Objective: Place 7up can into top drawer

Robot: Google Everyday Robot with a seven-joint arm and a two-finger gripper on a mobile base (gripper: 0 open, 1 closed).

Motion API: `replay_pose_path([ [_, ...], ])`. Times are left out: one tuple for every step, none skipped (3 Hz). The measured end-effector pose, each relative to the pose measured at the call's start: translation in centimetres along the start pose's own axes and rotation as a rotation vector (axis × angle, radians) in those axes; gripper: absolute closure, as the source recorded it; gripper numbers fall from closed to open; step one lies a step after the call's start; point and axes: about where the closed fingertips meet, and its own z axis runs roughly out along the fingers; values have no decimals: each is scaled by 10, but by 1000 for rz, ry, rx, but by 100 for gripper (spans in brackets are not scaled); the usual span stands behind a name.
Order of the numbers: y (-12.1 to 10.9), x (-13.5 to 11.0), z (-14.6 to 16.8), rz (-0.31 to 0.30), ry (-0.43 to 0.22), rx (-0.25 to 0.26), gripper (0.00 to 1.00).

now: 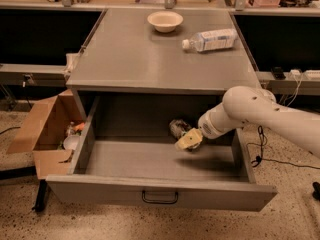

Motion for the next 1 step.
replay_pose_path([
  [6, -4, -20, -7, -73, -14, 0],
])
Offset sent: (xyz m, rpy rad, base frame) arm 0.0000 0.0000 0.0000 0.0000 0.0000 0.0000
